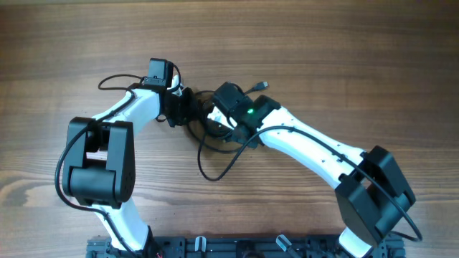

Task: Untangle cables

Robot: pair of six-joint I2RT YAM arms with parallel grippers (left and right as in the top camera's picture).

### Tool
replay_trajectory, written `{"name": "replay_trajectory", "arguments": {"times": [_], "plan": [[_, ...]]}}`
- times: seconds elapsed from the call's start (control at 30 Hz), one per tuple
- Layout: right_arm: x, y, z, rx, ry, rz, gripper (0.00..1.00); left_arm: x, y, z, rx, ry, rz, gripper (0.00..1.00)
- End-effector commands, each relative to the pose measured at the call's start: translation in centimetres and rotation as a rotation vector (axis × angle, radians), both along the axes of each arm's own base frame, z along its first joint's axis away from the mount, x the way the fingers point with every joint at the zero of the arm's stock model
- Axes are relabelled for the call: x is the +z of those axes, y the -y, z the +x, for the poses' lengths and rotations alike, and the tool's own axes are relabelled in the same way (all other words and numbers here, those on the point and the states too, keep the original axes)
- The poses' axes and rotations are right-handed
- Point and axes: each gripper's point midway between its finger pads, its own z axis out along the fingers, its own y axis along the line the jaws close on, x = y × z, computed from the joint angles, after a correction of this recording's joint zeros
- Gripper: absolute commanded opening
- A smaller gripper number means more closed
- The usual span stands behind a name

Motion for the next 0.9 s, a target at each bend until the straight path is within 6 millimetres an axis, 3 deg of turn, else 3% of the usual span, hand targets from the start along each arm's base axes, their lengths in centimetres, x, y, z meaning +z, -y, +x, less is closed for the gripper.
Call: {"name": "replay_trajectory", "arguments": {"times": [0.0,0.13,0.23,0.37,0.63,0.8,0.87], "plan": [[-1.2,0.3,-0.6,-0.006,-0.082,0.023,0.22,-1.2,-0.4,-0.5,0.008,-0.030,0.027,0.21],[-1.2,0.0,-0.3,-0.028,-0.076,0.052,0.13,-1.2,-0.4,-0.5,0.011,-0.032,0.026,0.21],[-1.1,-0.2,-0.1,-0.028,-0.067,0.059,0.23,-1.2,-0.4,-0.5,0.011,-0.032,0.026,0.21],[-1.2,-1.0,-0.3,-0.010,-0.085,0.100,0.25,-1.2,-0.4,-0.5,0.011,-0.032,0.026,0.21],[-1.5,-0.9,0.1,0.002,-0.069,0.097,0.25,-1.2,-0.4,-0.5,0.011,-0.032,0.026,0.21],[-2.8,0.2,0.7,-0.027,-0.060,0.105,0.24,-1.2,-0.4,-0.5,0.011,-0.032,0.026,0.21],[-3.0,0.8,0.9,-0.044,-0.064,0.103,0.15,-1.2,-0.4,-0.5,0.011,-0.032,0.026,0.21]]}}
